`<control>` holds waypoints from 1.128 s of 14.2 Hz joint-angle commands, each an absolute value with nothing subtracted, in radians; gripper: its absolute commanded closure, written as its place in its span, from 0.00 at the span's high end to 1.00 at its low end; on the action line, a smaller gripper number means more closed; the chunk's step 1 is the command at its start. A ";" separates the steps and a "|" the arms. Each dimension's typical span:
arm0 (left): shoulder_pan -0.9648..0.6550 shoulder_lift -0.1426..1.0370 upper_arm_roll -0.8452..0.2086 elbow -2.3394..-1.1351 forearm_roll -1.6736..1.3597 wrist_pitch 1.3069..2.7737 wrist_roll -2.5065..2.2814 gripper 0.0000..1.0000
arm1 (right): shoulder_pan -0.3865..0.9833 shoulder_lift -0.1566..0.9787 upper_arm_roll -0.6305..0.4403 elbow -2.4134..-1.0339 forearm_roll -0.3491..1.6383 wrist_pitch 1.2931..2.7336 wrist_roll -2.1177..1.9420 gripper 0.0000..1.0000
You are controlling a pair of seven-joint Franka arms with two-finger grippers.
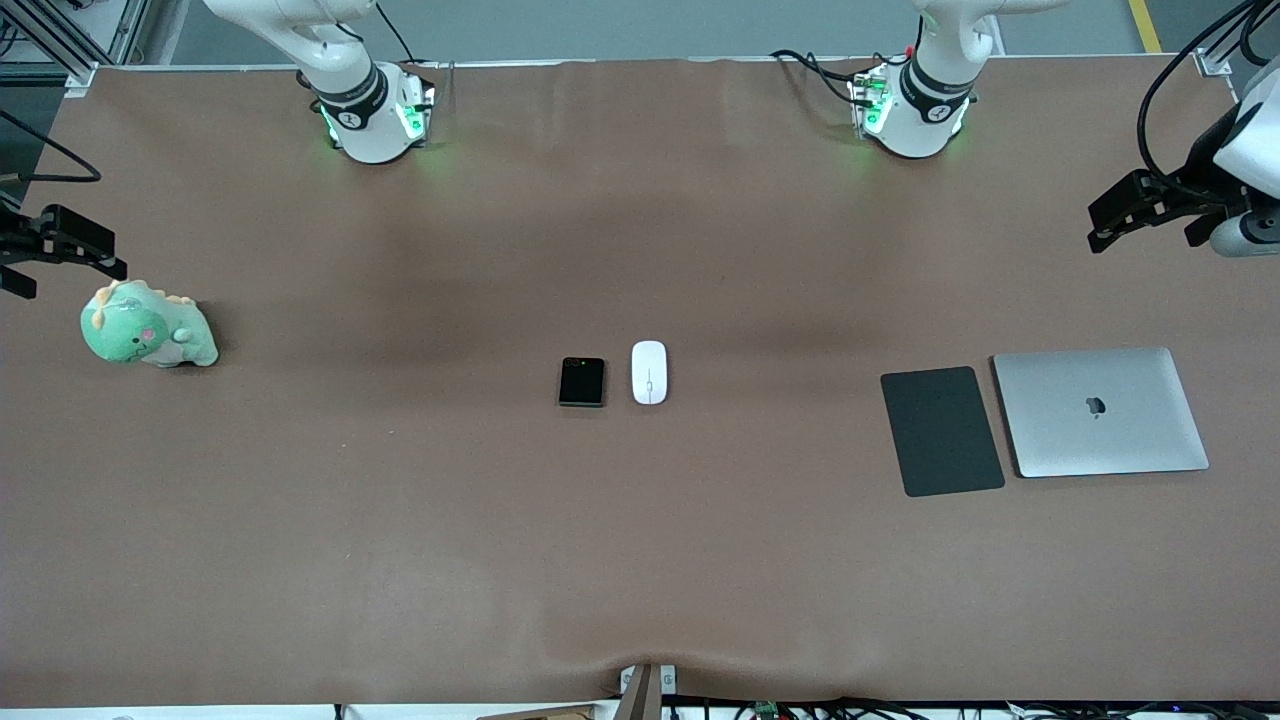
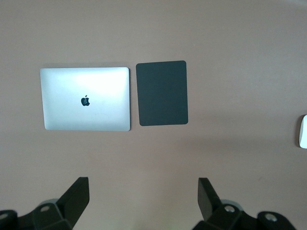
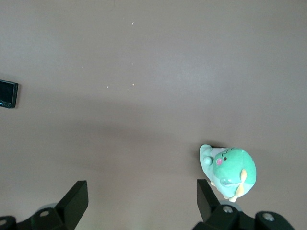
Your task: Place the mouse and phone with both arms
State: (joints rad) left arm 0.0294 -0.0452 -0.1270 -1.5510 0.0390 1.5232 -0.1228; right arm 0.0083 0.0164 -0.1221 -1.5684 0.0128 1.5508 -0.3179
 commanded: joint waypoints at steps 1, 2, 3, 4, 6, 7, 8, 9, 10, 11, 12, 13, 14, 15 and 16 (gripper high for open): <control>0.037 -0.043 -0.126 -1.534 0.017 1.500 -0.120 1.00 | -0.002 0.023 -0.117 -1.545 0.012 1.520 -0.304 1.00; 0.038 -0.043 -0.126 -1.532 0.017 1.500 -0.120 1.00 | -0.005 0.021 -0.118 -1.546 0.012 1.517 -0.304 1.00; 0.038 -0.043 -0.126 -1.532 0.017 1.500 -0.120 1.00 | -0.011 0.021 -0.118 -1.548 0.012 1.516 -0.304 1.00; 0.038 -0.041 -0.124 -1.532 0.018 1.502 -0.120 1.00 | -0.012 0.021 -0.118 -1.548 0.012 1.516 -0.304 1.00; 0.026 -0.029 -0.127 -1.517 0.029 1.502 -0.138 1.00 | -0.012 0.023 -0.118 -1.546 0.012 1.517 -0.304 1.00; 0.023 0.000 -0.130 -1.490 0.019 1.502 -0.138 1.00 | -0.012 0.021 -0.118 -1.546 0.012 1.514 -0.302 1.00; 0.020 0.018 -0.144 -1.479 0.021 1.502 -0.158 1.00 | -0.012 0.021 -0.118 -1.546 0.011 1.505 -0.304 1.00; 0.009 0.021 -0.179 -1.480 0.018 1.502 -0.208 1.00 | -0.012 0.021 -0.118 -1.545 0.011 1.491 -0.304 1.00; 0.005 0.040 -0.207 -1.482 0.017 1.508 -0.260 1.00 | -0.012 0.021 -0.118 -1.545 0.011 1.488 -0.304 1.00; -0.006 0.069 -0.239 -1.479 0.018 1.509 -0.288 1.00 | -0.012 0.021 -0.118 -1.545 0.011 1.488 -0.304 1.00; -0.021 0.102 -0.268 -1.479 0.018 1.516 -0.304 1.00 | -0.012 0.021 -0.118 -1.545 0.011 1.488 -0.304 1.00; -0.034 0.132 -0.290 -1.479 0.017 1.538 -0.325 1.00 | -0.015 0.021 -0.118 -1.545 0.011 1.486 -0.302 1.00; -0.060 0.150 -0.304 -1.480 0.018 1.578 -0.368 1.00 | -0.015 0.023 -0.118 -1.545 0.011 1.486 -0.302 1.00; -0.086 0.169 -0.307 -1.486 0.020 1.613 -0.409 1.00 | -0.017 0.023 -0.118 -1.545 0.012 1.488 -0.302 1.00; -0.118 0.202 -0.307 -1.483 0.034 1.633 -0.435 1.00 | -0.020 0.025 -0.120 -1.545 0.011 1.488 -0.302 1.00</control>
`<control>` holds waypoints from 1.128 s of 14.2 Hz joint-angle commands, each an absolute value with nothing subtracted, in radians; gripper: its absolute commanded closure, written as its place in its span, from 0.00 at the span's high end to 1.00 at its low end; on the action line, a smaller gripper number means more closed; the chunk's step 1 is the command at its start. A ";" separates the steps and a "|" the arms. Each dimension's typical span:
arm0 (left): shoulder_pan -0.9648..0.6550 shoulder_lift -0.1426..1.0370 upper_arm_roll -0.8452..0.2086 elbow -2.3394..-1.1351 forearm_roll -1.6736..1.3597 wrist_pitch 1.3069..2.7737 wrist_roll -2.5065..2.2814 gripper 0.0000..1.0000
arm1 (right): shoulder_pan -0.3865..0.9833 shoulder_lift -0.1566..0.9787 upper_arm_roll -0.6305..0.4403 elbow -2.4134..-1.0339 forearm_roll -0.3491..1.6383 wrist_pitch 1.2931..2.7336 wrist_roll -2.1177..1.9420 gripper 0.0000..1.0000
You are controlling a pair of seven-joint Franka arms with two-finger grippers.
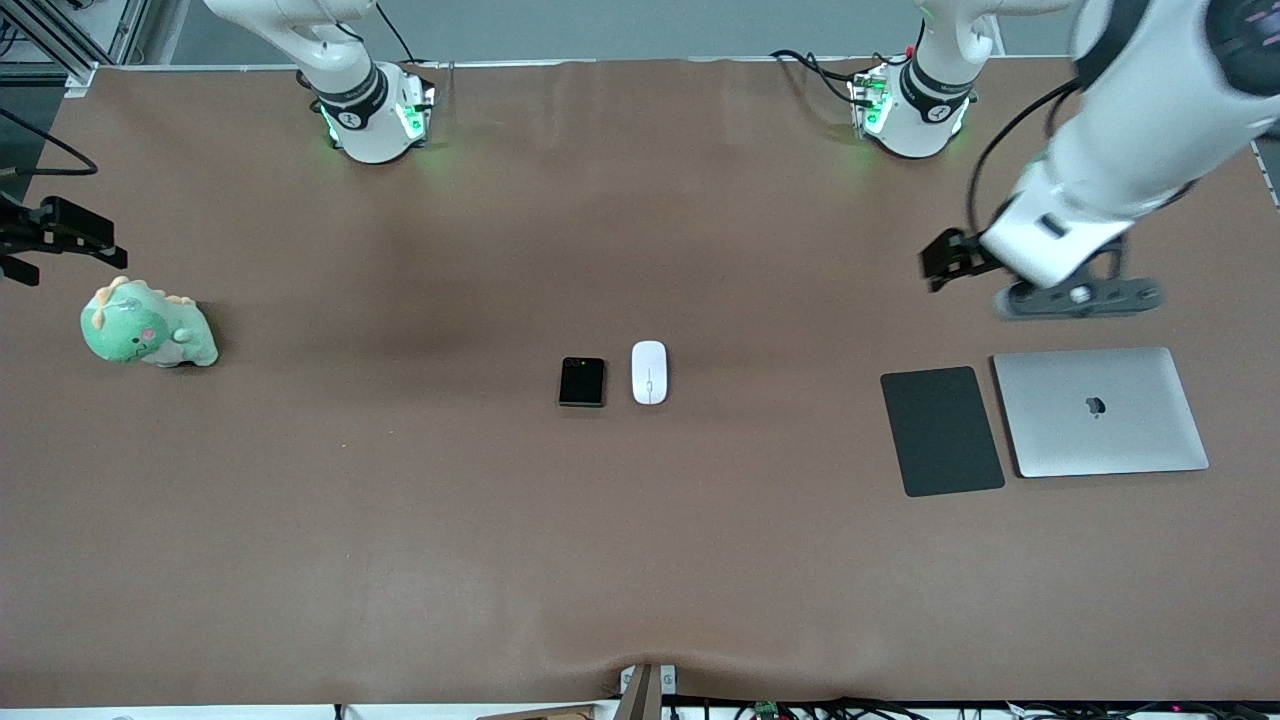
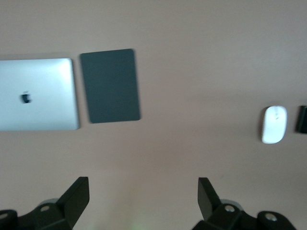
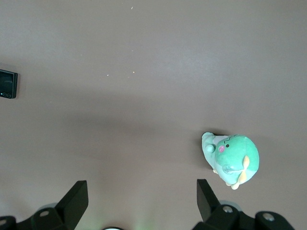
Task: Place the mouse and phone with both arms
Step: 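Reach the left gripper over the white mouse and lower onto it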
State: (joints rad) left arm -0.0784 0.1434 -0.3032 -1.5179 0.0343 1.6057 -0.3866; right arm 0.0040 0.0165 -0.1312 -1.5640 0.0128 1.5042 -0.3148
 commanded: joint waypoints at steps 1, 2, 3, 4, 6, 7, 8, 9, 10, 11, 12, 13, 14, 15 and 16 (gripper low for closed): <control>-0.148 0.225 -0.307 -1.483 0.037 1.658 -0.455 1.00 | -0.029 0.026 -0.121 -1.546 0.011 1.488 -0.302 1.00; -0.175 0.253 -0.305 -1.485 0.037 1.705 -0.492 1.00 | -0.046 0.029 -0.120 -1.546 0.012 1.488 -0.302 1.00; -0.196 0.280 -0.307 -1.488 0.038 1.748 -0.549 1.00 | -0.052 0.031 -0.120 -1.548 0.014 1.489 -0.302 1.00; -0.230 0.314 -0.305 -1.486 0.040 1.782 -0.599 1.00 | -0.055 0.031 -0.120 -1.548 0.014 1.489 -0.302 1.00; -0.270 0.379 -0.305 -1.485 0.046 1.859 -0.638 1.00 | -0.052 0.031 -0.120 -1.549 0.014 1.488 -0.299 1.00; -0.300 0.417 -0.305 -1.483 0.046 1.893 -0.652 1.00 | -0.052 0.031 -0.120 -1.549 0.014 1.489 -0.299 1.00; -0.339 0.452 -0.304 -1.480 0.045 1.919 -0.679 1.00 | -0.052 0.031 -0.120 -1.549 0.014 1.493 -0.299 1.00; -0.366 0.490 -0.301 -1.477 0.044 1.971 -0.716 1.00 | -0.048 0.031 -0.118 -1.549 0.015 1.494 -0.275 1.00; -0.385 0.524 -0.301 -1.477 0.044 2.030 -0.745 1.00 | -0.041 0.031 -0.117 -1.549 0.017 1.493 -0.232 1.00; -0.415 0.566 -0.299 -1.477 0.046 2.084 -0.764 1.00 | -0.040 0.031 -0.115 -1.551 0.032 1.490 -0.203 1.00; -0.449 0.604 -0.295 -1.477 0.046 2.136 -0.778 1.00 | -0.040 0.032 -0.115 -1.552 0.049 1.489 -0.186 1.00; -0.474 0.632 -0.284 -1.477 0.060 2.176 -0.794 1.00 | -0.043 0.044 -0.115 -1.554 0.057 1.488 -0.181 1.00; -0.498 0.653 -0.272 -1.477 0.101 2.192 -0.817 1.00 | -0.043 0.048 -0.114 -1.560 0.060 1.491 -0.190 1.00; -0.515 0.681 -0.268 -1.474 0.136 2.198 -0.848 1.00 | -0.035 0.048 -0.112 -1.562 0.067 1.491 -0.193 1.00; -0.531 0.707 -0.268 -1.460 0.159 2.212 -0.883 1.00 | -0.014 0.048 -0.112 -1.563 0.067 1.491 -0.193 1.00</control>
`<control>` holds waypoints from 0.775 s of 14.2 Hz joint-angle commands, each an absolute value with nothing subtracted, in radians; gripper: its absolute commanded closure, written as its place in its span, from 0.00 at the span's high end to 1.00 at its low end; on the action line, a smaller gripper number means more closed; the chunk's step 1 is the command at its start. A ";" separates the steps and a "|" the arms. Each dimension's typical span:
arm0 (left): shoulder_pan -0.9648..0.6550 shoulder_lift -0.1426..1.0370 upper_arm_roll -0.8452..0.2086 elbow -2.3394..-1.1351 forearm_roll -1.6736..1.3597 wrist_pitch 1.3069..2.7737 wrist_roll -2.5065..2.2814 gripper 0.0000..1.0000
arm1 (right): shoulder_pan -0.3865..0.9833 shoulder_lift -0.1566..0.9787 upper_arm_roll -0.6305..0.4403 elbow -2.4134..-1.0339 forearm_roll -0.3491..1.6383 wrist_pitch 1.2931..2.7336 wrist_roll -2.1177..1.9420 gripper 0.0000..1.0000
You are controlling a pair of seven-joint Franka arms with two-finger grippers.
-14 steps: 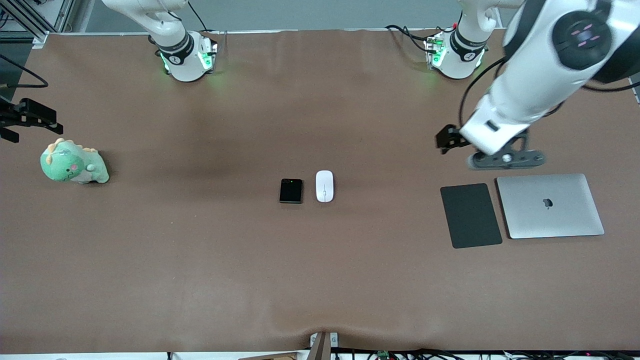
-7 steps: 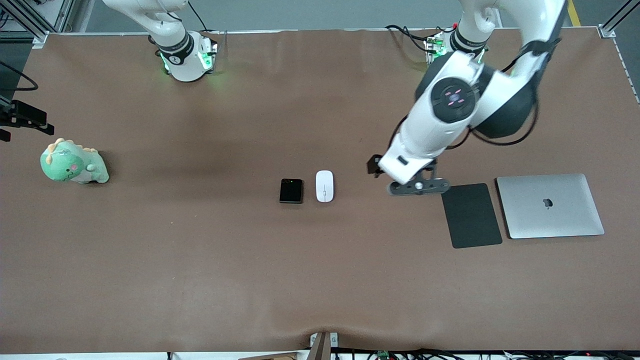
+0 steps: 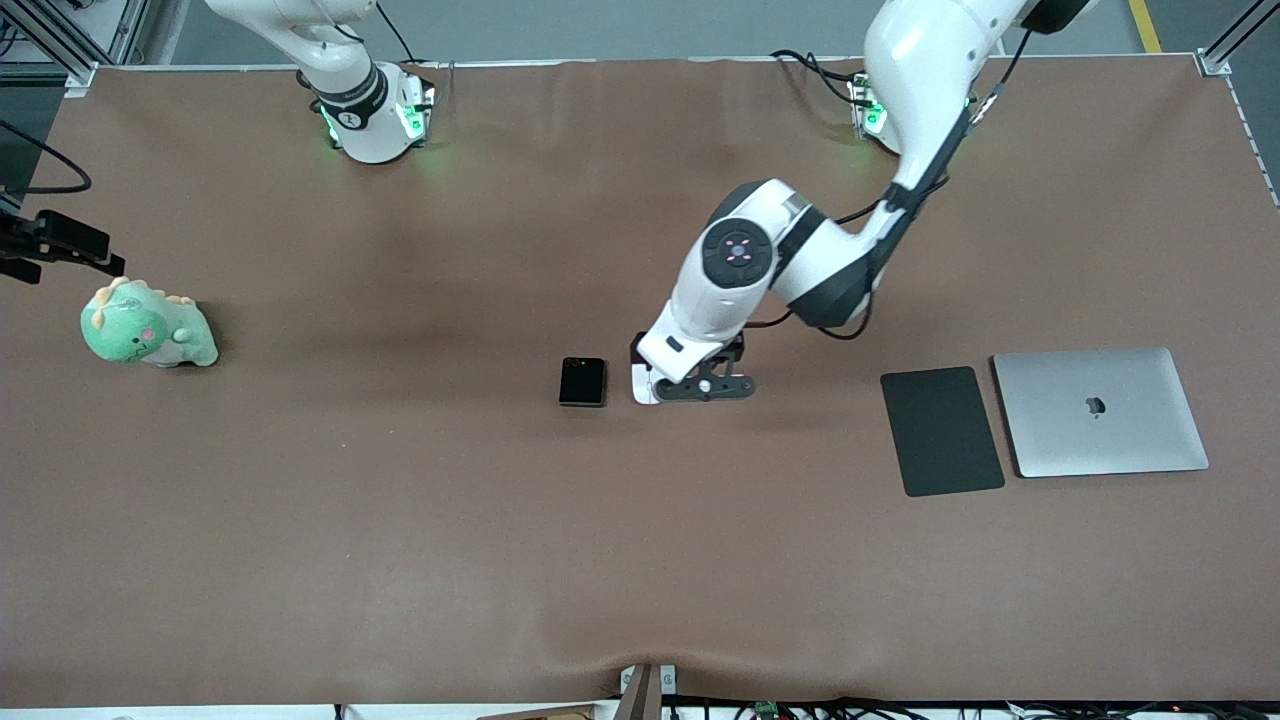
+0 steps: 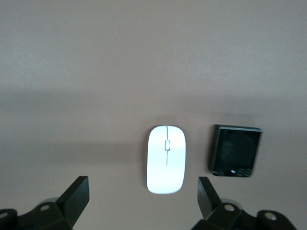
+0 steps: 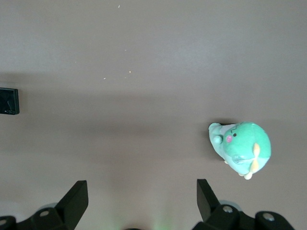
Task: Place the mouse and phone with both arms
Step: 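Reach the left gripper over the white mouse and lower onto it, then close the left gripper on the mouse while the right gripper reaches out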
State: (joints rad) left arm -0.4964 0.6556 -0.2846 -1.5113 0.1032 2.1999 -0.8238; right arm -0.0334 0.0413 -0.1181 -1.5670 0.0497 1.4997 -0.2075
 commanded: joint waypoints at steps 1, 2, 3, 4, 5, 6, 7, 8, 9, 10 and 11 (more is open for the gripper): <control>-0.543 0.731 -0.268 -1.451 0.172 2.226 -0.905 1.00 | -0.003 0.051 -0.112 -1.562 0.067 1.491 -0.192 1.00; -0.554 0.754 -0.267 -1.444 0.175 2.244 -0.922 1.00 | -0.002 0.054 -0.112 -1.562 0.071 1.490 -0.183 1.00; -0.572 0.776 -0.262 -1.437 0.181 2.258 -0.937 1.00 | 0.002 0.054 -0.112 -1.562 0.071 1.488 -0.181 1.00; -0.587 0.793 -0.244 -1.437 0.190 2.272 -0.945 1.00 | 0.008 0.054 -0.112 -1.563 0.071 1.488 -0.181 1.00; -0.610 0.805 -0.224 -1.437 0.192 2.289 -0.949 1.00 | 0.012 0.057 -0.112 -1.563 0.072 1.488 -0.179 1.00; -0.627 0.819 -0.212 -1.436 0.192 2.299 -0.953 1.00 | 0.015 0.069 -0.112 -1.551 0.072 1.488 -0.186 1.00; -0.633 0.833 -0.203 -1.427 0.192 2.306 -0.962 1.00 | 0.024 0.075 -0.112 -1.542 0.072 1.488 -0.186 1.00; -0.646 0.848 -0.199 -1.417 0.190 2.307 -0.968 1.00 | 0.028 0.077 -0.112 -1.539 0.074 1.488 -0.186 1.00; -0.653 0.867 -0.190 -1.398 0.192 2.309 -0.983 1.00 | 0.023 0.080 -0.112 -1.539 0.083 1.488 -0.189 1.00; -0.669 0.876 -0.184 -1.391 0.192 2.310 -0.991 0.97 | 0.021 0.087 -0.112 -1.539 0.098 1.488 -0.192 1.00; -0.675 0.882 -0.175 -1.391 0.192 2.310 -0.991 0.91 | 0.031 0.092 -0.112 -1.545 0.101 1.486 -0.190 1.00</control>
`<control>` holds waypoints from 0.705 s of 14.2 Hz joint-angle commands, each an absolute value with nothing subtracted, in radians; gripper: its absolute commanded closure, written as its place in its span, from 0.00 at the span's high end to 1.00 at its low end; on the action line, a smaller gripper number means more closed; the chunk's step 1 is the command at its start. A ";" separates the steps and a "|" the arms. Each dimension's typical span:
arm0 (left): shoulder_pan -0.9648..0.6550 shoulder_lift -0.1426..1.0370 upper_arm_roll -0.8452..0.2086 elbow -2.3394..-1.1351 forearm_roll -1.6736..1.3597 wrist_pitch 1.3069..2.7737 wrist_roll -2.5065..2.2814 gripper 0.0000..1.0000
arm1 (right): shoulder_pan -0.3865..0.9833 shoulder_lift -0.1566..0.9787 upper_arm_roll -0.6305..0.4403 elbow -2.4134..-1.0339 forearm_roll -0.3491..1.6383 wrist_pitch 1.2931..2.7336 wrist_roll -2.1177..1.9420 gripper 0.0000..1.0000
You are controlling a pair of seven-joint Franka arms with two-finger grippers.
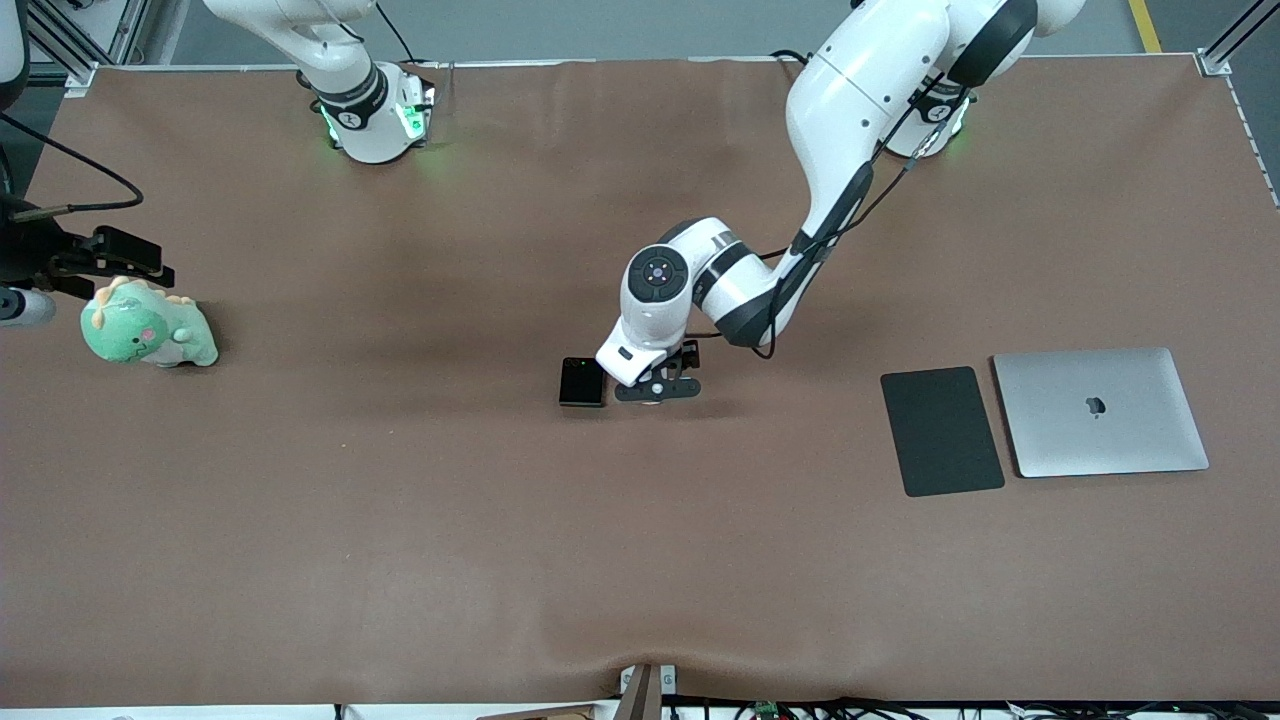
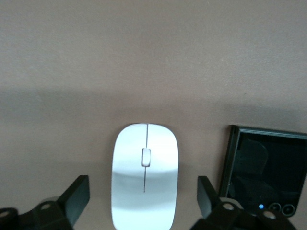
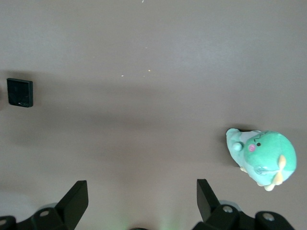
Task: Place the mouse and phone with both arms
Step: 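Close the left gripper on the mouse while the right gripper reaches out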
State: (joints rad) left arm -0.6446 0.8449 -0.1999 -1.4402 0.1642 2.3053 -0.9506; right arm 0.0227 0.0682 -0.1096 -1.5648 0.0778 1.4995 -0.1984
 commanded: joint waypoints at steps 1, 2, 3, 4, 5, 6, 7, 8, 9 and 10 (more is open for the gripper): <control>-0.678 0.885 -0.172 -1.391 0.192 2.310 -0.992 0.87 | 0.047 0.092 -0.112 -1.549 0.101 1.477 -0.186 1.00; -0.680 0.893 -0.172 -1.391 0.192 2.310 -0.992 0.84 | 0.060 0.094 -0.112 -1.549 0.101 1.474 -0.181 1.00; -0.681 0.899 -0.172 -1.390 0.192 2.315 -0.992 0.81 | 0.066 0.094 -0.112 -1.551 0.103 1.474 -0.181 1.00; -0.681 0.902 -0.172 -1.391 0.192 2.316 -0.991 0.77 | 0.067 0.095 -0.112 -1.551 0.109 1.476 -0.179 1.00; -0.683 0.902 -0.172 -1.391 0.192 2.316 -0.991 0.71 | 0.067 0.095 -0.112 -1.552 0.120 1.476 -0.178 1.00; -0.684 0.902 -0.172 -1.391 0.193 2.316 -0.986 0.62 | 0.067 0.097 -0.112 -1.557 0.132 1.476 -0.158 1.00; -0.683 0.902 -0.172 -1.391 0.199 2.316 -0.983 0.55 | 0.067 0.097 -0.112 -1.566 0.140 1.479 -0.132 1.00; -0.681 0.900 -0.172 -1.393 0.213 2.316 -0.983 0.49 | 0.075 0.097 -0.112 -1.566 0.143 1.480 -0.112 1.00; -0.680 0.894 -0.172 -1.393 0.221 2.316 -0.982 0.46 | 0.084 0.098 -0.112 -1.566 0.143 1.483 -0.100 1.00; -0.673 0.888 -0.172 -1.393 0.233 2.312 -0.980 0.44 | 0.098 0.109 -0.112 -1.566 0.144 1.486 -0.075 1.00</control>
